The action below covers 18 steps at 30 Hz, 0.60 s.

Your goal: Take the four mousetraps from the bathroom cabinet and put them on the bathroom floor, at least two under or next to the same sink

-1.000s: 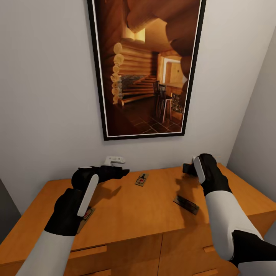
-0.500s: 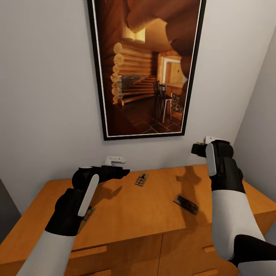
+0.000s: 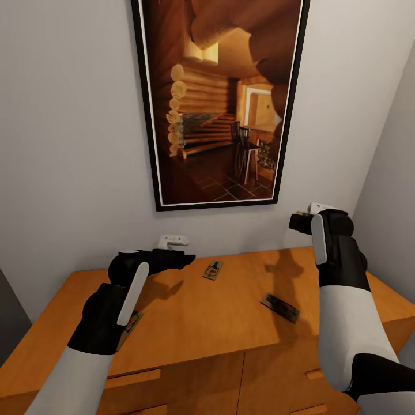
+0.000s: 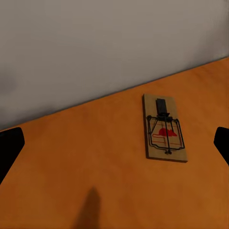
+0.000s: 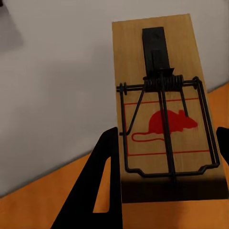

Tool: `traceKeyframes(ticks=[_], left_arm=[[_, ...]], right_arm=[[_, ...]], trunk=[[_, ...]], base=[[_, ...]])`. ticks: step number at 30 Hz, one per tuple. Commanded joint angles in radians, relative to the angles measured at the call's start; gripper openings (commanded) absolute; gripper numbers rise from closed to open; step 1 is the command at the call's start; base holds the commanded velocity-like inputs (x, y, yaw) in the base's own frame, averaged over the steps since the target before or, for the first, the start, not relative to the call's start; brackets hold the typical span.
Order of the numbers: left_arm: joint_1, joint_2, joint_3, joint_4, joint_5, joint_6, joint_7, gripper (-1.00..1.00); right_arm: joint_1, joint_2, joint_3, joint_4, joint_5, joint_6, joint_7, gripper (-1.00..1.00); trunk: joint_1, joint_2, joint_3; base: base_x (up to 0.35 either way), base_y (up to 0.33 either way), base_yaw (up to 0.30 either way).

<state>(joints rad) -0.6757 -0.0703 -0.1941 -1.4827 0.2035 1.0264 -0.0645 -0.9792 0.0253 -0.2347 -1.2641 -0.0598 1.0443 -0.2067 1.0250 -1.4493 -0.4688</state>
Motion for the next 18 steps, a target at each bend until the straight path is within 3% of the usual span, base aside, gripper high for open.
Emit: traceKeyframes(ticks=[1,7,13,18], left_arm=[[-0.001,0.000,0.001,-0.001,-0.003,0.004,-0.005,1.00],[-0.001,0.000,0.001,-0.001,-0.003,0.004,-0.005,1.00],[-0.001,0.000,0.001,-0.001,-0.003,0.004,-0.005,1.00],[0.003,0.001,0.010,0.011,0.008,0.005,-0.016,1.00]], right_arm=[[0.000,0.001,-0.001,0.000,-0.008,0.003,-0.007,-1.00],[0.003,-0.002,-0.001,0.007,-0.008,0.003,-0.005,-1.00],[0.004,-0.033,-0.002,0.012,-0.016,0.003,0.000,-1.00],[0.015,-0.041,-0.013,0.024,-0.004,-0.003,-0.008,-1.00]], trunk=[[0.000,-0.001,-0.001],[0.000,-0.001,-0.001],[0.000,-0.001,-0.001],[0.000,-0.001,-0.001]], base=[[0.000,0.000,0.000],[0.000,0.000,0.000],[0.000,0.000,0.000],[0.000,0.000,0.000]])
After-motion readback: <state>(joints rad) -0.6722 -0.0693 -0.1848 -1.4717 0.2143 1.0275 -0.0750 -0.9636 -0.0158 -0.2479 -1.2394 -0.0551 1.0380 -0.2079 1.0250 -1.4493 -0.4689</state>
